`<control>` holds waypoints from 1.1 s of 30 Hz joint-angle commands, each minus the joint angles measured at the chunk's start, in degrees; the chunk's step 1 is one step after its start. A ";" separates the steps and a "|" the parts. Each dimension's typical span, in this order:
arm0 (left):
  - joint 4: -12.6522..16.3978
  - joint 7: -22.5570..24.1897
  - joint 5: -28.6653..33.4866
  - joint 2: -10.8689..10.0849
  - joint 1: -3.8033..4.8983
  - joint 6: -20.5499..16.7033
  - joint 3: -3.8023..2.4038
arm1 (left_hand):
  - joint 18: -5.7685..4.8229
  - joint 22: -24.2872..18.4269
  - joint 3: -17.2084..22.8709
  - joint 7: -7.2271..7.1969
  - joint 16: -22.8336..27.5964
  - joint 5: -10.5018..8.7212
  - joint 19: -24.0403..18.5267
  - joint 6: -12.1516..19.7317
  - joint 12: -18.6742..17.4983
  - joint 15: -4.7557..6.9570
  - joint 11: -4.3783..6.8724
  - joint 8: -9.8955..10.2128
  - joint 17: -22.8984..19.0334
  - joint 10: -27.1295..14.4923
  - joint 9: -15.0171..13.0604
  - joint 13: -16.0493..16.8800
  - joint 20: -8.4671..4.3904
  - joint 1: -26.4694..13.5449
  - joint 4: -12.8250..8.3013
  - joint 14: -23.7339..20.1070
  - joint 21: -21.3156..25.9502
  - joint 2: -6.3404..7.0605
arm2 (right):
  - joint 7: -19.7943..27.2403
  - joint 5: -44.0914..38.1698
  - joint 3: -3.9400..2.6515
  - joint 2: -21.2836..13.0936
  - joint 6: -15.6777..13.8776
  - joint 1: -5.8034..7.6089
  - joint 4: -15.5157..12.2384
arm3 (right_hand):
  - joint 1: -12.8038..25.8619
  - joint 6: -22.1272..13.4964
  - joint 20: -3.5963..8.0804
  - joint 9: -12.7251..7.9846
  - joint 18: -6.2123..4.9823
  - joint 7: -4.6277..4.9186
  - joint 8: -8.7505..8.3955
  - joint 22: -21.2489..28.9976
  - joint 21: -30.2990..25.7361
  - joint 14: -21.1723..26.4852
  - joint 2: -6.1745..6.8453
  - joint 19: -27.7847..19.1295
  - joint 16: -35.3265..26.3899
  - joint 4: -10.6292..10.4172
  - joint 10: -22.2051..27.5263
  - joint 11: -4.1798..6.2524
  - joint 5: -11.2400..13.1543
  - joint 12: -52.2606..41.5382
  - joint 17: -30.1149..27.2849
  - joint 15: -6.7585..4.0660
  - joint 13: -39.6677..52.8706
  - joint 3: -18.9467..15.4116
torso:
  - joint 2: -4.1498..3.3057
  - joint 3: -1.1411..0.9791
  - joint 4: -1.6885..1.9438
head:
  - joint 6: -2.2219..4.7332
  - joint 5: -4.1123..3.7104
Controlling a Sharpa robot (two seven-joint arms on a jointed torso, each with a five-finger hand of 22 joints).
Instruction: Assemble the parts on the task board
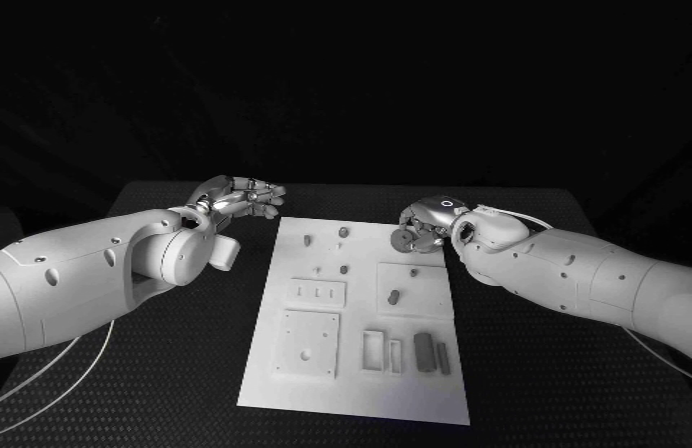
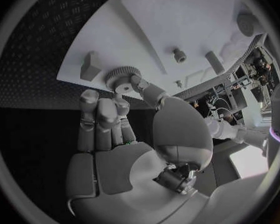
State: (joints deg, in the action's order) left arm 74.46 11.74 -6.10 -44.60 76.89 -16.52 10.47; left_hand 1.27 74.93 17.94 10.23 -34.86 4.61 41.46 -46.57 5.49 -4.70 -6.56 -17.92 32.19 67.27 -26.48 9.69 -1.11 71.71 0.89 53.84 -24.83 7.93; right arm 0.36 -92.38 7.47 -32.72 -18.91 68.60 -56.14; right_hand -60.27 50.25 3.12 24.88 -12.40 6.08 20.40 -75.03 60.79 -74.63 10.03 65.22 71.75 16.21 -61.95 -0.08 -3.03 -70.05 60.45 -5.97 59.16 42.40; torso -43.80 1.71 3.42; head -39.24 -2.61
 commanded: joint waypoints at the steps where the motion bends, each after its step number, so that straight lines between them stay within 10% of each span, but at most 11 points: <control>1: 0.24 0.25 -0.29 0.06 0.04 0.66 -0.04 | 0.36 0.99 -0.01 0.21 0.17 -0.09 -0.33 -0.18 -0.24 0.02 -0.30 0.25 -0.10 0.12 -0.10 0.06 0.04 -0.55 -0.38 -0.29 0.18 -0.04 | -1.13 -2.15 0.52 -0.08 1.32 -0.81 0.05 | 0.20 7.38 0.33 0.47 -2.60 -0.22 0.44 -0.75 0.24 0.05 0.03 0.05 -0.40 -0.03 0.05 0.55 0.22 -0.21 0.10 -0.54 -0.08 0.29 | 0.00 0.05 -0.02 | 0.13 -0.07; 33: 0.37 0.28 -0.32 -0.10 0.06 0.40 -0.05 | 0.36 0.99 0.04 0.19 0.19 -0.17 -0.37 -0.17 -0.38 0.00 -0.31 0.30 -0.11 0.10 -0.12 0.10 0.05 -0.66 -0.51 -0.33 0.19 -0.03 | -10.18 -9.84 0.04 1.65 -7.39 2.40 -7.64 | 2.17 8.41 0.90 1.45 -2.60 -0.81 0.60 -0.40 0.79 -0.52 2.97 0.95 -0.97 -2.72 -0.91 1.16 0.24 0.11 0.53 -1.16 -0.72 2.22 | 0.03 0.09 0.11 | 1.15 0.09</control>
State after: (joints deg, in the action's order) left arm 74.66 11.66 -6.17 -44.75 76.90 -16.54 10.46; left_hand 1.27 74.91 18.08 10.23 -34.86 4.61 41.46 -46.57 5.50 -4.70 -6.56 -17.93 32.15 67.27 -26.52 9.73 -1.11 71.71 0.76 53.84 -24.83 7.93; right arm -7.81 -99.67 7.52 -31.57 -24.78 70.99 -63.20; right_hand -58.08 51.03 3.80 26.31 -12.39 5.30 21.07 -75.02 61.34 -75.15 12.54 65.94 71.07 13.66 -62.68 0.83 -2.88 -70.03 60.89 -6.84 58.52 44.44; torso -43.72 1.81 3.51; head -38.17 -2.60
